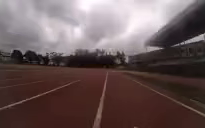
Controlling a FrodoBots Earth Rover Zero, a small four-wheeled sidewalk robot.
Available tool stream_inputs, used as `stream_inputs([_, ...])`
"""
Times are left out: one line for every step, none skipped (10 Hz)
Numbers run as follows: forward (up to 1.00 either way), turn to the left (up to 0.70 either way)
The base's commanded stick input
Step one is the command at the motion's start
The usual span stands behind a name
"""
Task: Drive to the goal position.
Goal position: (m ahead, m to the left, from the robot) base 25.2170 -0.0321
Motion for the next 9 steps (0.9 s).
stream_inputs([0.7, 0.0])
stream_inputs([0.7, 0.0])
stream_inputs([0.7, 0.0])
stream_inputs([0.7, 0.0])
stream_inputs([0.7, 0.0])
stream_inputs([0.7, 0.0])
stream_inputs([0.7, 0.0])
stream_inputs([0.7, 0.0])
stream_inputs([0.7, 0.0])
